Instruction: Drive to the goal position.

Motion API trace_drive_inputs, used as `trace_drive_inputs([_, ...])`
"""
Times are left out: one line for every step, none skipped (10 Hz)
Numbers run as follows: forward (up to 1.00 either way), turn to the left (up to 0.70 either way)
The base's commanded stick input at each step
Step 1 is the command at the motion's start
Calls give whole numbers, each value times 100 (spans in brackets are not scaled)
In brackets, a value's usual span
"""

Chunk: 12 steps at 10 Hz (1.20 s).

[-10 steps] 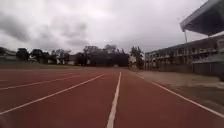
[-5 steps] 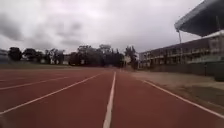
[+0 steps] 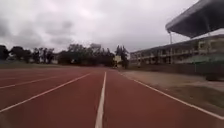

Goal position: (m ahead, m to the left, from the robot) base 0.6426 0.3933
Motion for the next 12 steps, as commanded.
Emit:
trace_drive_inputs([50, 0])
trace_drive_inputs([50, 0])
trace_drive_inputs([50, 0])
trace_drive_inputs([50, 0])
trace_drive_inputs([50, 0])
trace_drive_inputs([50, 0])
trace_drive_inputs([50, 0])
trace_drive_inputs([50, 0])
trace_drive_inputs([50, 0])
trace_drive_inputs([50, 0])
trace_drive_inputs([50, 0])
trace_drive_inputs([50, 0])
